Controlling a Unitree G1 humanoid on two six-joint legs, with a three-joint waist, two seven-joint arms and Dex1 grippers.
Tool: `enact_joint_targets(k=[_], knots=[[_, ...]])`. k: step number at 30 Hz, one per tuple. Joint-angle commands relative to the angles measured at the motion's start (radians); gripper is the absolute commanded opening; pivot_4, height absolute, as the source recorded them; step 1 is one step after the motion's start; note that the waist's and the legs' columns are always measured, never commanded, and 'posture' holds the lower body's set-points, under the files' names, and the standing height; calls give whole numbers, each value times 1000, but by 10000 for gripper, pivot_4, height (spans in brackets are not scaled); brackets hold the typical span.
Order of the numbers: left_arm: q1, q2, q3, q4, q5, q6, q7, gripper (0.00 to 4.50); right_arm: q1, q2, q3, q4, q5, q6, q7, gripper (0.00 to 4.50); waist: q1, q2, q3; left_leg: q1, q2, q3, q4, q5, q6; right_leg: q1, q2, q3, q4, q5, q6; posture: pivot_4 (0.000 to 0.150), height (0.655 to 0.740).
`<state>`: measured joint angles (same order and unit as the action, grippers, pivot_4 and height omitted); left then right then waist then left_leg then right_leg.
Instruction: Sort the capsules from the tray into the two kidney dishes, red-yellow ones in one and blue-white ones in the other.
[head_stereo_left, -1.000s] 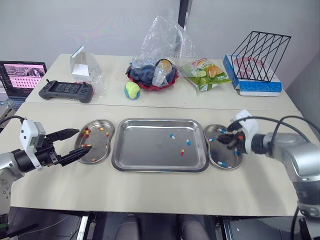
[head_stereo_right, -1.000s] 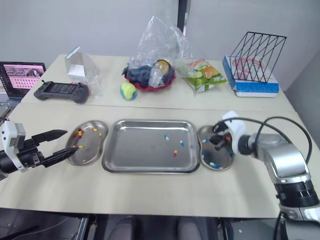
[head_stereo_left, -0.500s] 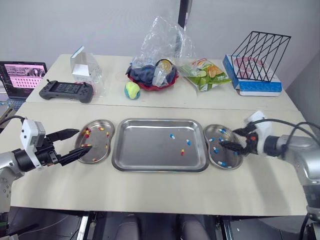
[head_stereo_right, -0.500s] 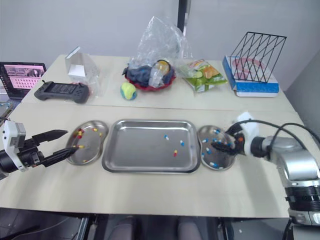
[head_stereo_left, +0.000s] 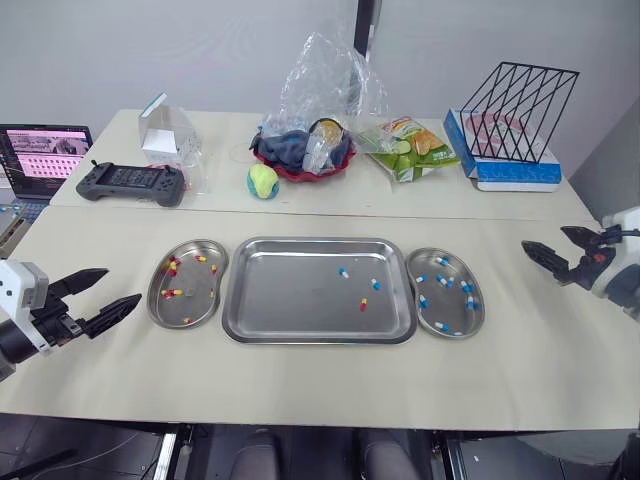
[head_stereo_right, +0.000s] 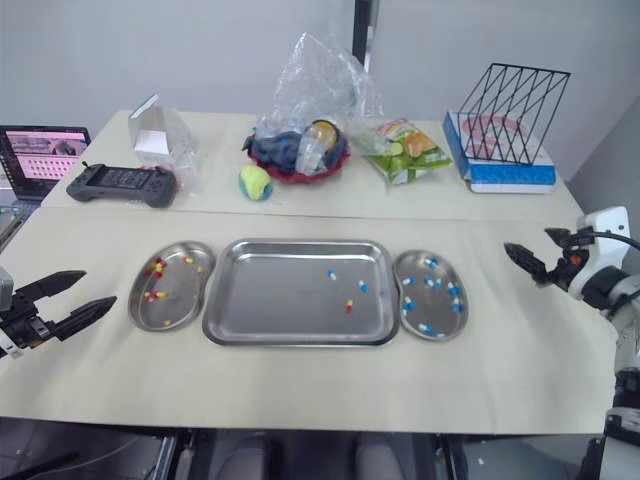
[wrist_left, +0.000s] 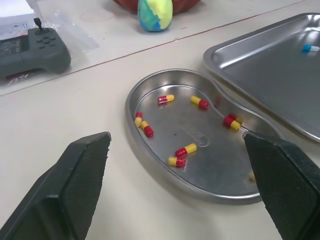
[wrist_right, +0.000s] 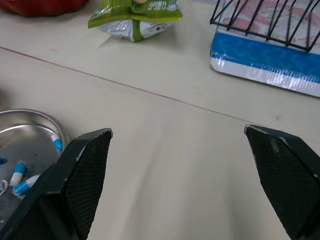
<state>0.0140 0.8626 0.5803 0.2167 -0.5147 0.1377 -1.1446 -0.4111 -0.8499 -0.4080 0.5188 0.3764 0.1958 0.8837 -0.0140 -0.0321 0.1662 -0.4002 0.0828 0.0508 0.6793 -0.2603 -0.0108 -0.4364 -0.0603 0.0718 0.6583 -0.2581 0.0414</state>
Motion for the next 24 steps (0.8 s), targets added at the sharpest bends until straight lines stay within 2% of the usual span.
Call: enact_joint_targets(k=[1,24], knots=[[-11,-1,31,10,-10,-33,14,45000,4,5,-32,8,10,-62,-6,44668,0,0,0,0,0,0,0,0,0,0,0,0,0,0,0,1500,7160],[-66,13,21,78,-7,-57,8,45000,41,11,-31,-67,35,-27,-32,44668,0,1,0,0,0,0,0,0,0,0,0,0,0,0,0,1500,7160]])
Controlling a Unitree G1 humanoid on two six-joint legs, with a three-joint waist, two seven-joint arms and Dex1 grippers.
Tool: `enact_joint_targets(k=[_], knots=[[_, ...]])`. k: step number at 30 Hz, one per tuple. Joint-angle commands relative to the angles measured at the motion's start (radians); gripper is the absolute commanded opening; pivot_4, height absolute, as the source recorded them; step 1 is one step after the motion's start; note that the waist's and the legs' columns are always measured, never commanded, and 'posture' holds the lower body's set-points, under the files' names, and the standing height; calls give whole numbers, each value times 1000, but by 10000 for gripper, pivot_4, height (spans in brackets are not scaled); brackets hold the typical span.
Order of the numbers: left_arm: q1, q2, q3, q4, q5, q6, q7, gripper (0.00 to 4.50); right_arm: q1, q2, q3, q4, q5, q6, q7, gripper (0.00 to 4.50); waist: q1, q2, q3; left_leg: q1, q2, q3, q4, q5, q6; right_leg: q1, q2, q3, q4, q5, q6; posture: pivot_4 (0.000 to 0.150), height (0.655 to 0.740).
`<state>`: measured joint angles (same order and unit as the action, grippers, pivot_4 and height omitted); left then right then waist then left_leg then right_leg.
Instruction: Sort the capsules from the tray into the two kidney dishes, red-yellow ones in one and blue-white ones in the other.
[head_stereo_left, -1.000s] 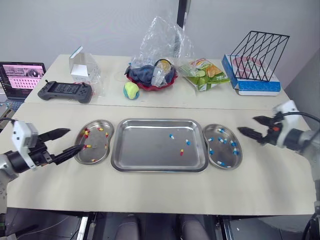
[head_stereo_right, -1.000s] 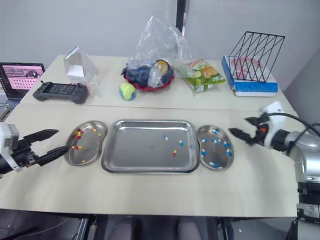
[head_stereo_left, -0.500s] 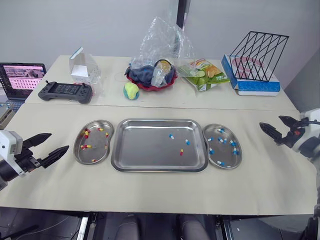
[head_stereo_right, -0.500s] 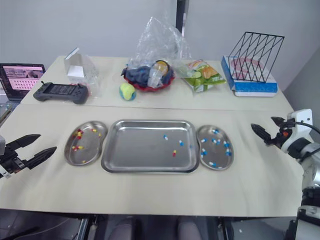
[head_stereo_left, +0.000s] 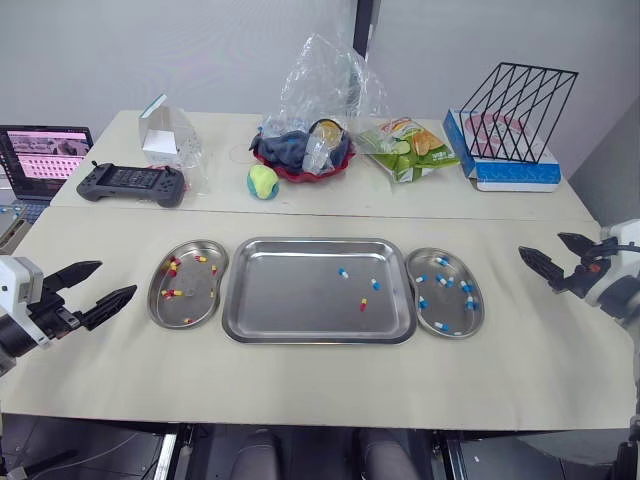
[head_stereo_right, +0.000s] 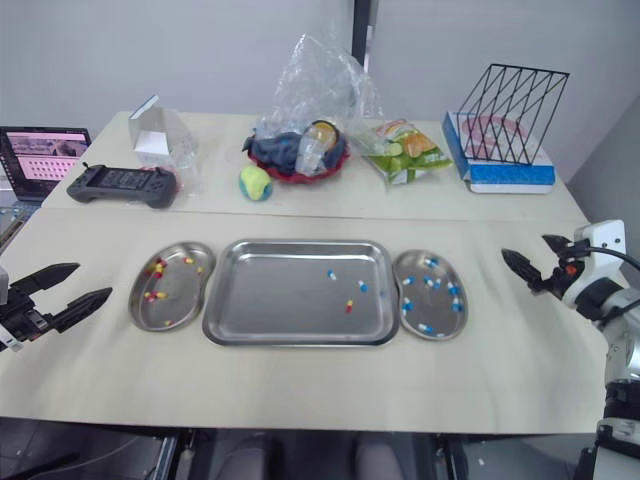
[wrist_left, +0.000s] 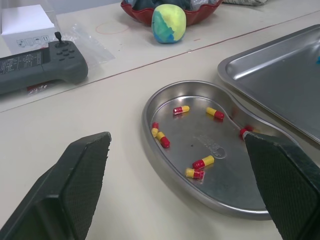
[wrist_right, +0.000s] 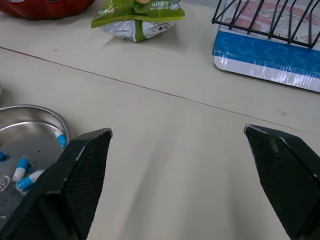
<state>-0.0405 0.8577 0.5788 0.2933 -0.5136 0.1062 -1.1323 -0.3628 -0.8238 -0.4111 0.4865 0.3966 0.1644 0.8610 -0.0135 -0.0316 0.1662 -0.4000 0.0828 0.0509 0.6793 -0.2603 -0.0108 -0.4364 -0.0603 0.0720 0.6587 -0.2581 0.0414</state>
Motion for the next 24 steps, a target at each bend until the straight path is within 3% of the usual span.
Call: enact_joint_targets(k=[1,7,18,24], knots=[[-12,17,24,4,-9,-27,-3,45000,-10,-15,-26,-37,16,7,-9,44668,0,0,0,0,0,0,0,0,0,0,0,0,0,0,0,1500,7160],[-3,12,35,-2,-19,-27,0,45000,-38,10,4,-117,28,47,-13,44668,-1,0,0,0,0,0,0,0,0,0,0,0,0,0,0,1500,7160],[54,-23,45,-87,-40,3,33,45000,-176,245,382,-566,-1,362,-126,44668,-5,0,0,-2,1,-1,0,0,0,-2,0,-1,4,0,0,1500,7160],[64,-34,36,-117,-42,7,58,45000,-208,367,518,-624,-82,457,-247,44668,6,0,0,-4,1,-1,2,0,-1,-3,0,-2,4,0,0,1500,7160]])
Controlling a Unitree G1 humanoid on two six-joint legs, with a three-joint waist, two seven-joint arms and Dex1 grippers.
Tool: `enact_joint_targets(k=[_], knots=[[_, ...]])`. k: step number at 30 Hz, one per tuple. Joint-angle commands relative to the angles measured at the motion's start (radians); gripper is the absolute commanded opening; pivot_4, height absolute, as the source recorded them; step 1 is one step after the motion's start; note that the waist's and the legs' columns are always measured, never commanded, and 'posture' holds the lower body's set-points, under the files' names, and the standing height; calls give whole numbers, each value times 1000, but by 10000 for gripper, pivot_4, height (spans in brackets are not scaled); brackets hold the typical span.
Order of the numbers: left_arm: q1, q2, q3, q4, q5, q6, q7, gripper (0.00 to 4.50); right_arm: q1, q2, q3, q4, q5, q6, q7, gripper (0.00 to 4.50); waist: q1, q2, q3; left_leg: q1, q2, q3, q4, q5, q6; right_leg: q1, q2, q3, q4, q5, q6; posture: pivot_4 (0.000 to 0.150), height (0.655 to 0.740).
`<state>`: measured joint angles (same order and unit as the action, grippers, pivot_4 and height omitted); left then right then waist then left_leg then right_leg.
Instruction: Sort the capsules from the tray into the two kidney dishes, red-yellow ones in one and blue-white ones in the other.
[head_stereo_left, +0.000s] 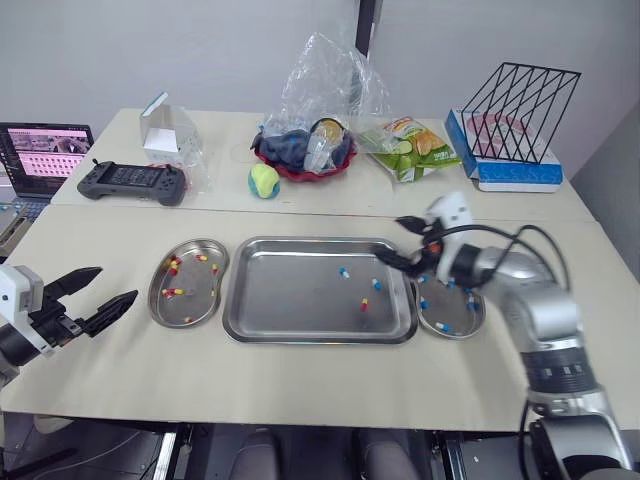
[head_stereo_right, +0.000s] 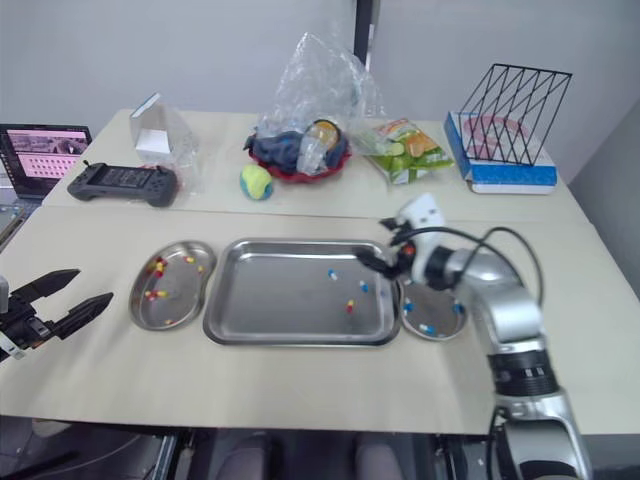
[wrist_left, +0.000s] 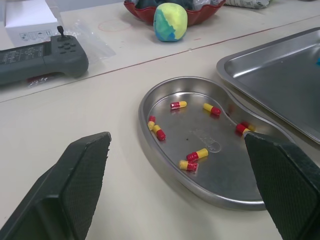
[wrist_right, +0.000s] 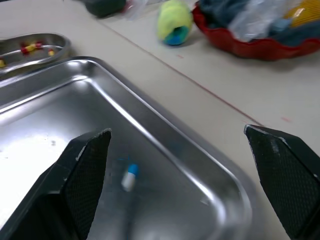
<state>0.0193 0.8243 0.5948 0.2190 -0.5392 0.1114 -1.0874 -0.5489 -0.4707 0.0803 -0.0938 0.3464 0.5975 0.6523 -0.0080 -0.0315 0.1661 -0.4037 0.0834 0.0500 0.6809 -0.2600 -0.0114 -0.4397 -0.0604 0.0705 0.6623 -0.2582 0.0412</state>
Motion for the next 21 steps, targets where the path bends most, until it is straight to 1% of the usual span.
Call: enact_joint_targets(k=[1,4,14,18,21], knots=[[5,-2,19,-48,-17,4,15,45000,-21,23,49,-49,-45,28,-40,44668,1,0,0,0,0,0,0,0,0,0,0,0,0,0,0,1500,7160],[7,0,21,-54,-18,8,18,45000,-25,49,98,-47,-77,46,-58,44668,-3,0,0,0,0,0,0,0,0,0,0,0,0,0,0,1500,7160],[15,-9,20,-67,-25,6,35,45000,-12,117,127,-21,-124,114,-111,44668,-6,0,0,0,0,0,0,0,0,-1,0,0,0,0,0,1500,7160],[22,-5,14,-62,-17,-2,31,45000,-17,163,138,-5,-129,141,-126,44668,-7,0,0,0,0,0,0,0,0,-1,0,0,0,0,0,1500,7160],[20,-1,20,-56,-19,-5,31,45000,-24,164,145,22,-155,152,-140,44668,-5,0,0,0,0,0,0,0,0,-1,0,0,0,0,0,1500,7160]])
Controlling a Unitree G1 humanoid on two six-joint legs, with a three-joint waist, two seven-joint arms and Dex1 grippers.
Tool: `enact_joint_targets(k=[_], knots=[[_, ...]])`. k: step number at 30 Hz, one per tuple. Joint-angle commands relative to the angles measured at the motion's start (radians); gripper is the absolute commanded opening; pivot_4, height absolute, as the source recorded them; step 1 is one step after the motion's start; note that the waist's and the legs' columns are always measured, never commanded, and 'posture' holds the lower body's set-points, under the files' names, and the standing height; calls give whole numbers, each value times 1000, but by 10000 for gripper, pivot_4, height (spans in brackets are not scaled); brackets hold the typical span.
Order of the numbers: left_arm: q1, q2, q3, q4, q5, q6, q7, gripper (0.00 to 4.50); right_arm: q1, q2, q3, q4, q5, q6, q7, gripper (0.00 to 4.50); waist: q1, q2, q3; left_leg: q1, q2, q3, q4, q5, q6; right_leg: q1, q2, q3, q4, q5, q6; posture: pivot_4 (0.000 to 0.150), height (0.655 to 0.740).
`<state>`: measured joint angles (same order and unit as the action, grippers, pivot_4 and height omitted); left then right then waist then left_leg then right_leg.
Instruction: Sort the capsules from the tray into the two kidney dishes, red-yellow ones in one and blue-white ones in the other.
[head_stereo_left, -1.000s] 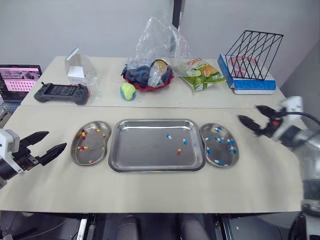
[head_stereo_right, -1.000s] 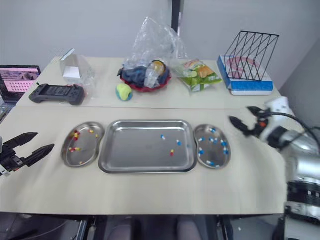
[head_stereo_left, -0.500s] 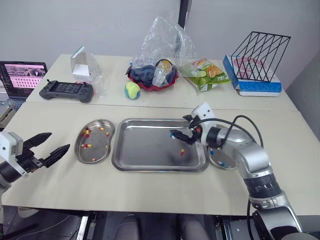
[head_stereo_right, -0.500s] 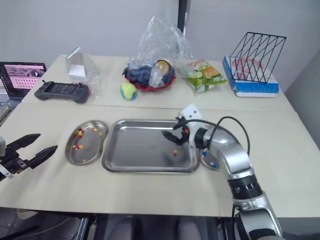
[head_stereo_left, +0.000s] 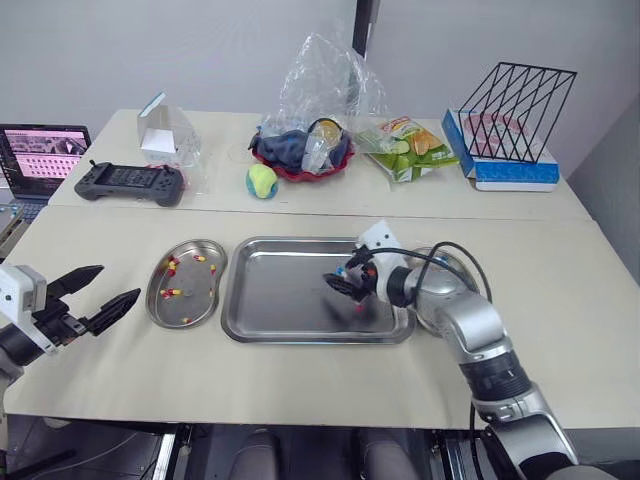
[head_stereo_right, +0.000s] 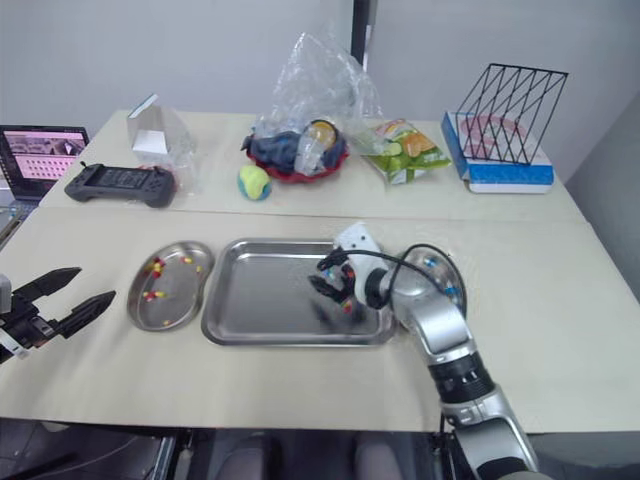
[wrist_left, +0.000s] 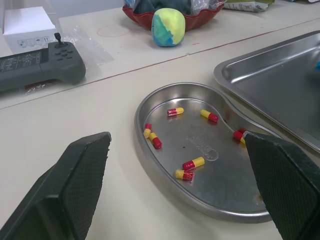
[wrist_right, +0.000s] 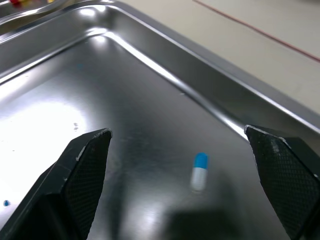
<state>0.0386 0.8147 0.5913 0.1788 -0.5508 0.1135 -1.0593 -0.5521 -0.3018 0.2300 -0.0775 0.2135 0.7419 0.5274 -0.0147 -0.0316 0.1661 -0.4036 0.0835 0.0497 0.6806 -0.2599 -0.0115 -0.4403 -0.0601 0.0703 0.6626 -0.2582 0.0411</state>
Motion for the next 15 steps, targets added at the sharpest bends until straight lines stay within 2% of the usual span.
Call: enact_joint_targets(k=[1,3,4,15], knots=[[1,10,24,-15,-8,-7,3,45000,-23,-5,-2,14,-28,9,-18,44668,2,0,0,0,0,0,0,0,0,0,0,0,0,0,0,1500,7160],[-3,8,28,-17,-14,-4,5,45000,-25,2,-6,22,-25,22,-18,44668,2,0,0,0,0,0,0,0,0,0,0,0,0,0,0,1500,7160],[-10,5,36,-20,-30,8,10,45000,-27,6,-9,26,-24,31,-20,39544,1,0,0,0,0,0,0,0,0,0,0,0,0,0,0,1500,7160],[-26,6,34,-30,-35,21,16,45000,-55,3,2,52,-52,55,-15,2401,-3,0,0,0,0,0,0,0,0,0,0,0,0,0,0,1500,7160]])
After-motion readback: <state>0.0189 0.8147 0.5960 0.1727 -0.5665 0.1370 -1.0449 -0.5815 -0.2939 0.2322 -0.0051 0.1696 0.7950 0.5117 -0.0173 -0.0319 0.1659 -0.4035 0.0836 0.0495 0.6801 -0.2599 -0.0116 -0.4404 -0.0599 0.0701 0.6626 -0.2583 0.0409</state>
